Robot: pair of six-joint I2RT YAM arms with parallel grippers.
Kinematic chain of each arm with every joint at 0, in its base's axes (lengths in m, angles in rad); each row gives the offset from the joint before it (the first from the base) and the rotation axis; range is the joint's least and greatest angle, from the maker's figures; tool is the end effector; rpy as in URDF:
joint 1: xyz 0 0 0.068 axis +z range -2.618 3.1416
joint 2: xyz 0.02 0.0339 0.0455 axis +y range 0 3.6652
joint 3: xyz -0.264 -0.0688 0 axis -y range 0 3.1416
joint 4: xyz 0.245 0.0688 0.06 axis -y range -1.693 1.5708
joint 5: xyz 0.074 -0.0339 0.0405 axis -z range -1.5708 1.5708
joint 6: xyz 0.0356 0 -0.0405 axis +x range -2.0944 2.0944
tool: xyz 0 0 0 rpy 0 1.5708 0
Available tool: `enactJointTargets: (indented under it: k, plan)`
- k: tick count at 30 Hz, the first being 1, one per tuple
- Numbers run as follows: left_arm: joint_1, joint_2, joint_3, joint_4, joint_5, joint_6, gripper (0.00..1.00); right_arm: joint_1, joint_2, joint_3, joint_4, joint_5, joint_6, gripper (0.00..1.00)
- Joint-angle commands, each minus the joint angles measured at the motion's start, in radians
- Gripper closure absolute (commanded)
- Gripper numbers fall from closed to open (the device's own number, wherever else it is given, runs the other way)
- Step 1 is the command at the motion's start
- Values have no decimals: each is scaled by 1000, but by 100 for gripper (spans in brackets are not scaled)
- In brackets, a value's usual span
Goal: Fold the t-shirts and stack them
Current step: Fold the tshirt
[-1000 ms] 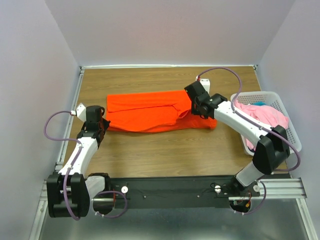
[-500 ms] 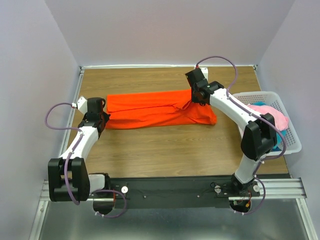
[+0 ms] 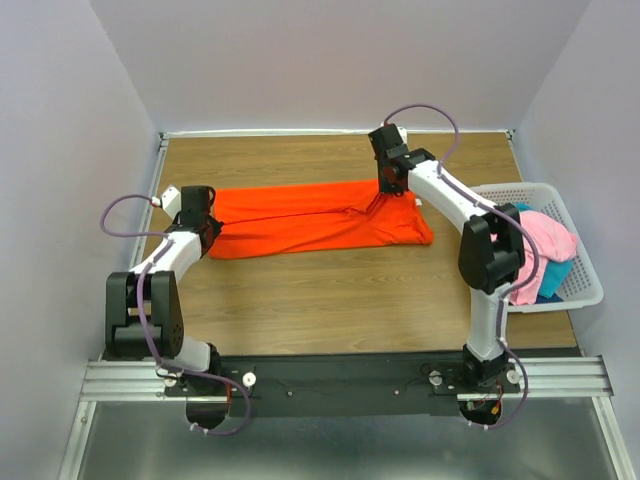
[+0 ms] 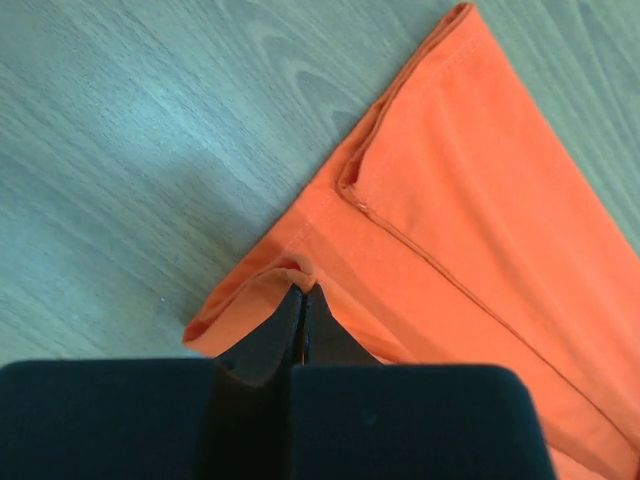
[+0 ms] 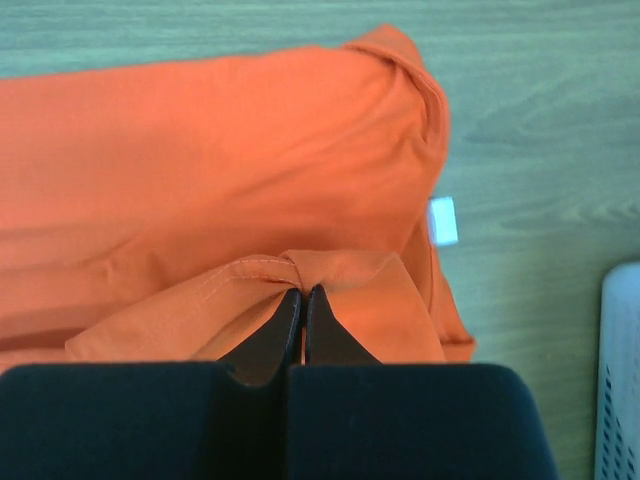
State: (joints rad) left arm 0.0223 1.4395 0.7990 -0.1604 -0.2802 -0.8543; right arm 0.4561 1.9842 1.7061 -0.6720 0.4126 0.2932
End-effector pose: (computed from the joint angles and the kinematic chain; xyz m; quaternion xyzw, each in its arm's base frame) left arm 0.2928 0.0164 0.1992 -0.4370 0.8087 -0.0319 0.3924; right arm 0.4014 0.1810 0.2590 -0.0135 0.9340 -0.0721 0.3496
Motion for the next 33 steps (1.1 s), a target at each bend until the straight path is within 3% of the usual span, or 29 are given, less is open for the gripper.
enactJointTargets:
  k: [1,2,4,5,6,7,9,11,13,16,22,28,33]
  plan:
    - [16,68,55,36,-42,23,100,-23,111,101,12,-41,-64,99]
    - [24,100,66,39,-50,26,92,-33,129,119,14,-50,-68,99]
    - [30,130,104,35,-53,32,63,-42,189,157,14,-55,-77,93]
    - [31,156,124,27,-48,40,33,-48,206,193,14,-58,-84,82]
    - [31,165,124,19,-50,40,8,-54,221,214,14,-60,-86,82]
    - [31,171,134,13,-53,40,2,-56,234,231,14,-61,-88,79]
    - [31,171,158,6,-51,47,2,-65,255,277,12,-72,-94,53]
    - [31,145,172,1,-34,57,2,-66,236,286,14,-74,-83,19]
    - [30,121,167,2,-19,55,2,-66,200,253,14,-92,-65,0]
    - [28,73,157,12,29,66,2,-66,110,134,34,-170,-22,0]
    - [5,4,95,68,127,104,2,-63,-15,-141,179,-533,-35,0]
    - [-19,15,98,156,202,135,2,-65,-38,-269,216,-390,81,0]
    - [-91,200,235,174,249,182,2,-76,-2,-312,216,-348,158,0]
